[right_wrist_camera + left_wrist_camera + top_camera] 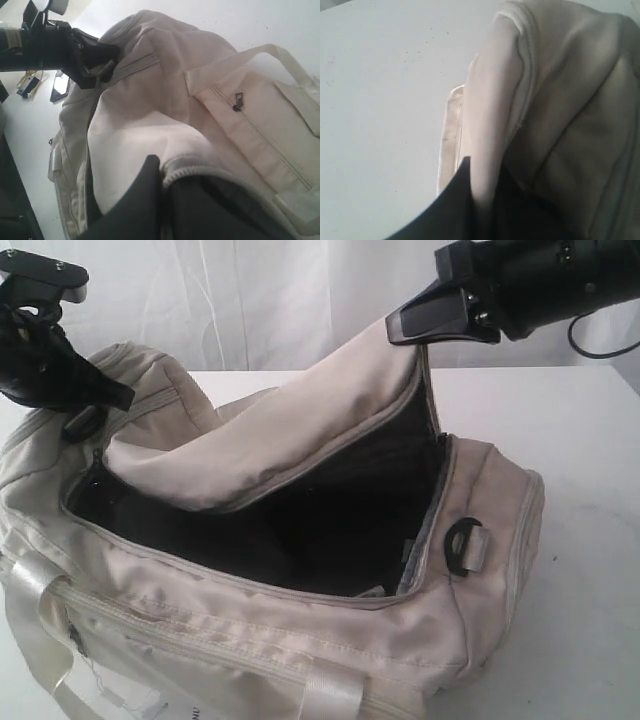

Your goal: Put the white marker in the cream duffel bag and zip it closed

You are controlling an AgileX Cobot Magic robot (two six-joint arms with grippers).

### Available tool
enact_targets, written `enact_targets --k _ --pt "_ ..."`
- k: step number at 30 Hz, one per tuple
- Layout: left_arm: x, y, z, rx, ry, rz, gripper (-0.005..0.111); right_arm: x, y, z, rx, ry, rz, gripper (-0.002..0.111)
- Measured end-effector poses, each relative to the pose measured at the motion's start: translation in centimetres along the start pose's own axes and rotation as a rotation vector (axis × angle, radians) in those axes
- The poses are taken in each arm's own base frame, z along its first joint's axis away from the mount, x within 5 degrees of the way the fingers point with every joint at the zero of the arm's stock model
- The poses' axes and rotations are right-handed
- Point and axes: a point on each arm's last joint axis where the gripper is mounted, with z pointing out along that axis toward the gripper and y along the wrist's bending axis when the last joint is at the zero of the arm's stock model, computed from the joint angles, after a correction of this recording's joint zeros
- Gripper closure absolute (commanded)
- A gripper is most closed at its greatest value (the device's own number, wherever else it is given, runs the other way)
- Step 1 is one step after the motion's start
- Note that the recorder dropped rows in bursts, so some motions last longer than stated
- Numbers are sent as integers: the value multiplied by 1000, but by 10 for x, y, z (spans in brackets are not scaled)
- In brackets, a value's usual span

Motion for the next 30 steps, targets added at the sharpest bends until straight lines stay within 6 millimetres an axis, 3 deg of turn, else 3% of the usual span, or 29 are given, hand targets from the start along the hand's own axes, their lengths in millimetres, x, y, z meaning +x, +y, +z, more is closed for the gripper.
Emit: enact_targets --k 7,16,24,30 --pt "2 17 2 -37 8 -45 107 -1 6 5 -128 22 10 108" --pt "4 25 2 -54 15 -56 107 4 38 15 -244 81 -25 108" --pt "4 25 2 -56 15 -52 107 37 42 26 -258 192 37 108" --pt "4 25 2 -58 15 -50 107 59 39 28 -251 251 87 89"
